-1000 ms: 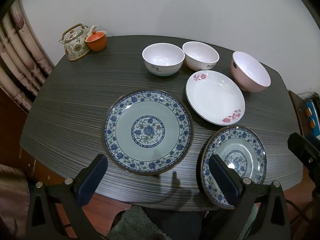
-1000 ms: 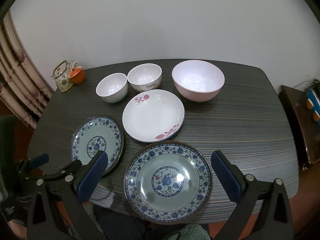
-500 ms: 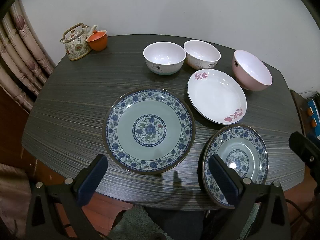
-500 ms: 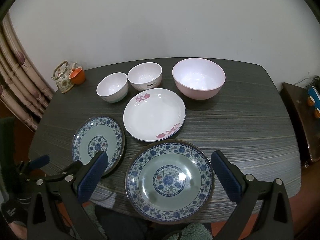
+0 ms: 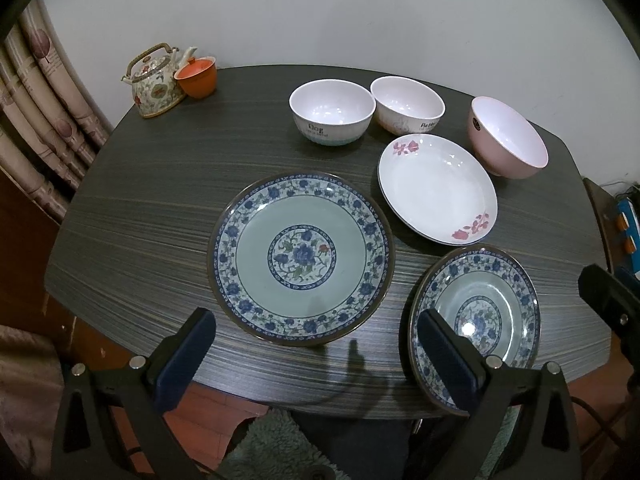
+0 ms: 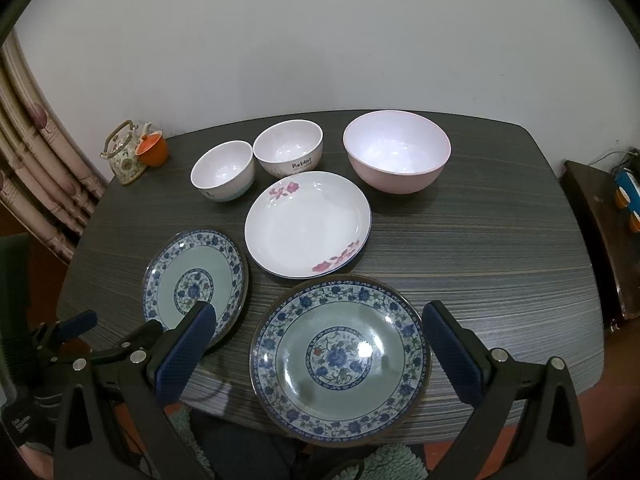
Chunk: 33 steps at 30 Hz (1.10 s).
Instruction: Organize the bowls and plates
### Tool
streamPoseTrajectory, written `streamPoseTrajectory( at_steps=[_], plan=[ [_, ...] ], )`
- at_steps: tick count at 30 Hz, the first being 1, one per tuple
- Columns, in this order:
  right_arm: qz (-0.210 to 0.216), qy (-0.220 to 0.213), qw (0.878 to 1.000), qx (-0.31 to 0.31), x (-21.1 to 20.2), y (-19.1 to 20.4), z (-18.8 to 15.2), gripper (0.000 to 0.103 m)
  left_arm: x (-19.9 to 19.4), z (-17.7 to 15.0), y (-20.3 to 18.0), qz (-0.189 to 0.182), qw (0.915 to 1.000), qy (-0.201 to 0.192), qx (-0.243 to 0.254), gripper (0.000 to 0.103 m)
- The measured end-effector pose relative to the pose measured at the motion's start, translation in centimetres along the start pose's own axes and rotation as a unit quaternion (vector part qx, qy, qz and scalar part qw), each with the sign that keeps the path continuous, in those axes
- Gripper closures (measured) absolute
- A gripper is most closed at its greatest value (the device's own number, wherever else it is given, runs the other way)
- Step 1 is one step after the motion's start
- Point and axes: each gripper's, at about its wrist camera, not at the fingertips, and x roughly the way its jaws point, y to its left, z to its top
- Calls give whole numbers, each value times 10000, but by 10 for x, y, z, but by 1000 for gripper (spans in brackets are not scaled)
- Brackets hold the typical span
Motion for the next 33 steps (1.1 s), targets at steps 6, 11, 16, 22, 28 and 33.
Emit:
streamPoseTrajectory(
  at_steps=[6,11,16,22,28,33],
  plan=[
    [14,-6,10000,5,0,0,-1,1,0,0,0,-6,10000,-1,3,0],
    [19,-3,10000,-1,0,0,0,1,-1,0,-1,-7,10000,6,7,0],
    [18,0,10000,0,0,0,0,1,-1,0,-1,-14,10000,24,7,0],
    [15,8,10000,4,1,0,0,1,0,1,-2,-6,10000,33,10,0],
    [18,2,10000,4,1,0,-2,1,4,0,0,-6,10000,72,-6,0],
    [28,13,10000,-7,2,1,-3,2,7,0,6,-34,10000,60,-68,0]
  ],
)
